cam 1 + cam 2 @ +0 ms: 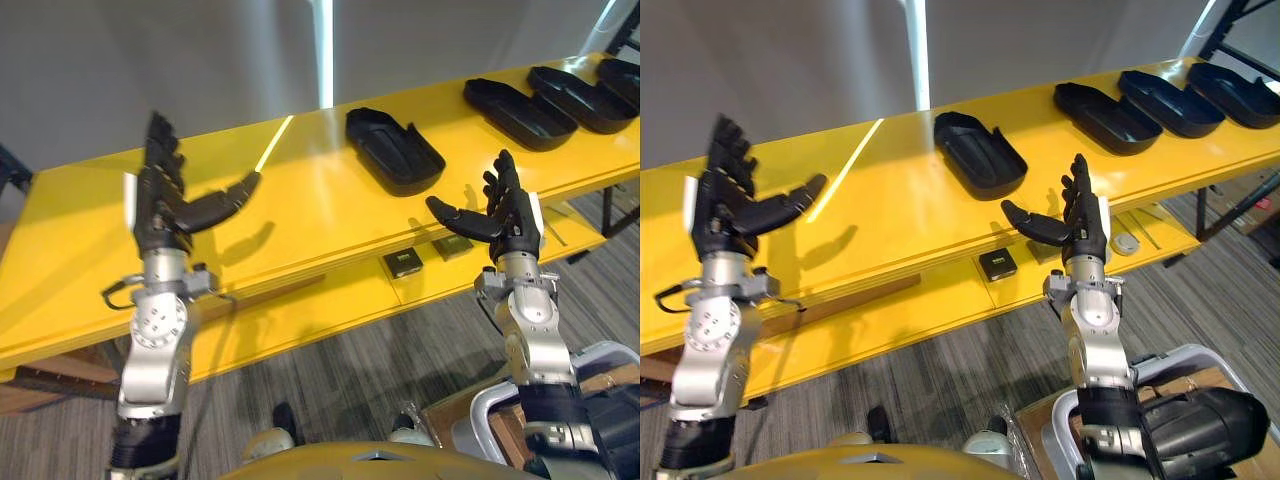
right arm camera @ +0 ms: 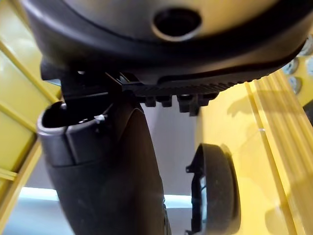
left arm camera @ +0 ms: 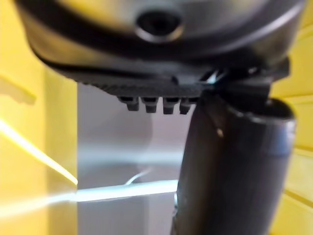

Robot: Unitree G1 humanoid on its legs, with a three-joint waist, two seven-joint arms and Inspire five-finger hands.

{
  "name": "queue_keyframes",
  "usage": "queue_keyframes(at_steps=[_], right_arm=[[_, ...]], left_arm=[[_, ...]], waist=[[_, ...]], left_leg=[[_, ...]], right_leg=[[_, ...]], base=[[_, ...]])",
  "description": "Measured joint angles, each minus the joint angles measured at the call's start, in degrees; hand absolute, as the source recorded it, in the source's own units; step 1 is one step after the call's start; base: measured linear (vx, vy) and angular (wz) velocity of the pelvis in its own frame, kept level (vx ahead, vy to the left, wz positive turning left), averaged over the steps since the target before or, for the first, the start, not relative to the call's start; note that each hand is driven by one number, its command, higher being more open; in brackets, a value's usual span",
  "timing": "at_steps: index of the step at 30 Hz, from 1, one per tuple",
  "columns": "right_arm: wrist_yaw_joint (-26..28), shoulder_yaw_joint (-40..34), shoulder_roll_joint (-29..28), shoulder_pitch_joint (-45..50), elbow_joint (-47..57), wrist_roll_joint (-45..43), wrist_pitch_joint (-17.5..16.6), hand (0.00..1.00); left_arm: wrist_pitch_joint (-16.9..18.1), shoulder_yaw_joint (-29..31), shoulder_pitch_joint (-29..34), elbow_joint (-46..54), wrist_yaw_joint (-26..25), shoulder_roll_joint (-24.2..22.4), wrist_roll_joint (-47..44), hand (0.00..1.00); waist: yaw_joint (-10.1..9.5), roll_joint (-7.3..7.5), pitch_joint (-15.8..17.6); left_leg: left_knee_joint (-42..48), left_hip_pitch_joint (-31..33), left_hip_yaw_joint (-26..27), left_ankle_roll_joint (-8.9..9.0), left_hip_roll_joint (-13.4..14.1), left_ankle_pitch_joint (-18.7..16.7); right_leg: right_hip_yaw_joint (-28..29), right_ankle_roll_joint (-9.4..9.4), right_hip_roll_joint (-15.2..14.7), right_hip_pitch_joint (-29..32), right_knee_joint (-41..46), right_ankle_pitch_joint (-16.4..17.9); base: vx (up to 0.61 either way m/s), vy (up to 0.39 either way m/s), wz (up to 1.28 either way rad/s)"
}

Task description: Walk over and take three plastic housings, then place them on the shelf

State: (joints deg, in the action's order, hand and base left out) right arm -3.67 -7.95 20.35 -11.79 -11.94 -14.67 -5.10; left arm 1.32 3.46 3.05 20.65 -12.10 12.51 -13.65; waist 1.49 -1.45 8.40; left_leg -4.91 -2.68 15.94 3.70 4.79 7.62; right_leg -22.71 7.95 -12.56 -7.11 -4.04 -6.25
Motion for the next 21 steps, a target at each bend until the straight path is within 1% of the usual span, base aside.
queue_keyframes(at_steps=[1, 3, 5, 6, 8, 10, 12, 15, 17, 19, 21], right_arm=[[0.6, 0.0, 0.5, -1.4, -1.9, -0.5, 0.6, 1.00], [2.0, 0.1, 2.0, -4.2, -5.4, -2.8, 1.4, 1.00], [4.4, 0.2, 4.5, -7.9, -10.3, -6.8, 1.5, 1.00], [4.8, 0.2, 5.2, -8.7, -11.2, -7.5, 1.5, 1.00], [6.2, 0.2, 7.0, -11.7, -15.3, -10.0, 1.5, 1.00], [7.1, 0.2, 7.1, -12.2, -17.7, -11.2, 1.3, 1.00], [7.9, 0.8, 7.0, -13.1, -20.2, -11.2, 1.3, 1.00], [8.0, 0.9, 7.0, -17.0, -23.9, -11.2, 1.2, 1.00], [7.8, 0.9, 7.0, -18.1, -24.6, -11.1, 1.2, 1.00], [7.7, 0.9, 7.0, -19.5, -26.5, -11.1, 1.2, 1.00], [7.7, 1.0, 7.0, -20.5, -28.0, -11.0, 1.3, 1.00]], left_arm=[[0.0, -0.5, 0.2, -0.1, 0.7, -0.4, 0.0, 1.00], [0.3, -0.7, 0.2, -0.1, 2.3, -1.0, -0.9, 1.00], [2.3, -0.9, 0.2, -0.1, 4.1, -1.0, -2.4, 1.00], [3.1, -0.9, 0.2, -0.1, 4.4, -1.0, -2.6, 1.00], [4.7, -1.5, 0.2, -0.1, 5.6, -1.0, -4.9, 1.00], [5.1, -3.0, 0.2, -0.5, 6.9, -1.0, -6.8, 1.00], [6.1, -4.8, 0.2, -1.1, 9.0, -0.9, -9.7, 1.00], [6.4, -8.9, 0.2, -2.8, 12.2, -0.9, -12.4, 1.00], [6.3, -10.9, 0.2, -3.2, 13.7, -0.8, -13.3, 1.00], [6.2, -13.5, 0.2, -3.3, 15.5, -0.6, -13.3, 1.00], [6.2, -14.4, 0.2, -3.3, 16.5, -0.2, -13.2, 1.00]], waist=[[-0.06, -0.01, 0.0], [-1.00, -0.01, 0.0], [-1.43, -0.01, 0.0], [-1.44, -0.03, 0.0], [-1.94, 0.03, 0.0], [-2.77, 0.13, 0.1], [-3.01, 0.23, 0.2], [-3.49, 0.73, 0.5], [-3.69, 1.17, 0.8], [-3.94, 2.06, 1.4], [-3.91, 2.56, 1.8]], left_leg=[[-0.2, 0.1, -0.5, 0.21, 0.0, 0.0], [-0.2, 0.4, -1.0, 0.43, -0.1, 0.3], [-0.2, 1.4, -2.3, 0.49, -0.3, 0.7], [-0.2, 2.0, -2.6, 0.31, -0.3, 1.0], [-0.2, 3.8, -3.8, 0.61, -0.3, 1.9], [-0.2, 3.9, -4.2, 0.26, -0.3, 2.3], [-0.2, 4.1, -5.0, -0.01, -0.2, 2.5], [-0.2, 4.1, -5.2, -0.06, -0.1, 2.5], [-0.2, 4.1, -5.2, -0.06, -0.1, 2.5], [-0.2, 4.1, -5.2, -0.06, -0.1, 2.5], [-0.2, 4.1, -5.2, -0.06, -0.1, 2.5]], right_leg=[[-0.7, -0.06, -0.1, 0.0, 0.1, 0.4], [-0.9, 0.01, -0.2, 0.2, 0.5, 0.7], [-1.7, 0.02, -0.4, 0.8, 1.0, 0.7], [-1.9, 0.03, -0.4, 1.2, 1.0, 0.6], [-2.4, 0.06, -0.2, 2.1, 1.0, 0.5], [-2.9, 0.20, -0.2, 2.0, 1.0, 0.2], [-3.6, 0.15, -0.2, 1.7, 0.9, 0.0], [-3.7, 0.09, -0.1, 1.6, 0.9, -0.1], [-3.7, 0.00, -0.1, 1.6, 0.9, 0.0], [-3.8, -0.02, 0.0, 1.2, 0.9, 0.0], [-3.7, -0.02, 0.0, 1.3, 0.9, 0.0]], base=[[-0.13, 0.041, 0.25], [-0.10, 0.032, 0.13], [-0.08, 0.037, 0.19], [-0.07, 0.035, 0.31], [-0.04, 0.025, 0.24], [-0.01, 0.007, 0.16], [-0.01, -0.001, 0.17], [0.00, -0.003, 0.04], [0.00, 0.000, 0.00], [0.00, 0.000, 0.00], [0.00, 0.000, 0.00]])
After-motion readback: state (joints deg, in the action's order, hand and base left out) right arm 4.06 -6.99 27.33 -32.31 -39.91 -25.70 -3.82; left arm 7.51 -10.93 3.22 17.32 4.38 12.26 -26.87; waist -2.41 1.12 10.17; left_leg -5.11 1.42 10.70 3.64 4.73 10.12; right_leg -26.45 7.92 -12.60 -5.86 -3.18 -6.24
